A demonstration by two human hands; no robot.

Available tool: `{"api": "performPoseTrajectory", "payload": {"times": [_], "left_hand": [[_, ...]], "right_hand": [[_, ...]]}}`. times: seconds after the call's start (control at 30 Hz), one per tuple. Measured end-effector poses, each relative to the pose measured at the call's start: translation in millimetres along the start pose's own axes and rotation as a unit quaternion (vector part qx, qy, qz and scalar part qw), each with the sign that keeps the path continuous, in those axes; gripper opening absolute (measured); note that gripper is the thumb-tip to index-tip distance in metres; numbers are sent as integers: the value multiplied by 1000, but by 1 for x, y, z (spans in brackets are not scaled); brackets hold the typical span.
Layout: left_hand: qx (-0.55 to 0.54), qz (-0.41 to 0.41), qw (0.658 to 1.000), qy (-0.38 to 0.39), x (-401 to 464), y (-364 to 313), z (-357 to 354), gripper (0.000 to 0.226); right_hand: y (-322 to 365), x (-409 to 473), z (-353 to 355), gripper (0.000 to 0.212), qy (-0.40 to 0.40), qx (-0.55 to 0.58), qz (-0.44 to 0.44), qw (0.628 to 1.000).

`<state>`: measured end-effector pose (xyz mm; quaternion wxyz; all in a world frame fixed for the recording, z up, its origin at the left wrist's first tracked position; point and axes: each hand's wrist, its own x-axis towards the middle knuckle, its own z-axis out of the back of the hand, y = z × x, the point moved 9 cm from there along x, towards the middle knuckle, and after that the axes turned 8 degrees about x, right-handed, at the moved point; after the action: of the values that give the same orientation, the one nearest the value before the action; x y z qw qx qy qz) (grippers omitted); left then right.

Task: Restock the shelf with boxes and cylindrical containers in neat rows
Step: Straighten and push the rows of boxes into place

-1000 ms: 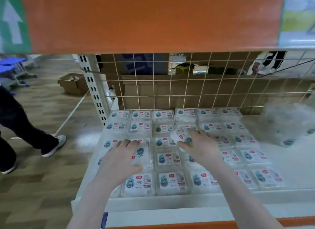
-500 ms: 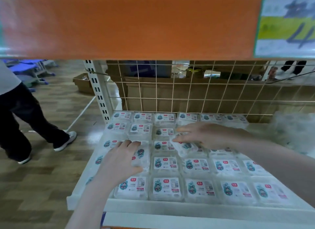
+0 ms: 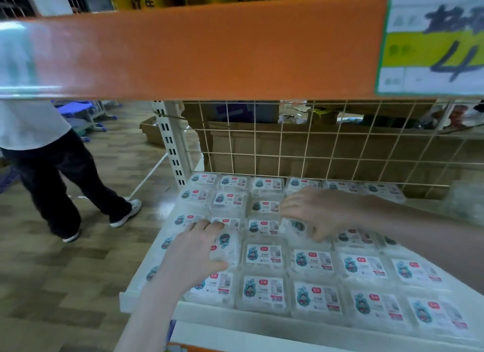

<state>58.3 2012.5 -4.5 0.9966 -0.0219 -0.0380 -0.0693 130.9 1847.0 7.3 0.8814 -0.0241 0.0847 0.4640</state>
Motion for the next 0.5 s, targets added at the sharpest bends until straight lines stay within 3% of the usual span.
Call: {"api": "performPoseTrajectory", "payload": {"times": [0.17,0.27,0.4,0.5], "left_hand": [[5,3,1000,7,-2,0,-2,72],[7,3,1000,8,-3,1,-1,72],[4,2,1000,9,-4,3,1,72],[-1,3,1000,6,-4,4,3,72]], "right_hand": [[-14,-6,14,54,-47,39,-109,992],[-18,6,9,64,-93,45,-123,987],[-21,21,10,61,-150,43,-152,976],[-18,32,10,57,-149,46,-169,973]]}}
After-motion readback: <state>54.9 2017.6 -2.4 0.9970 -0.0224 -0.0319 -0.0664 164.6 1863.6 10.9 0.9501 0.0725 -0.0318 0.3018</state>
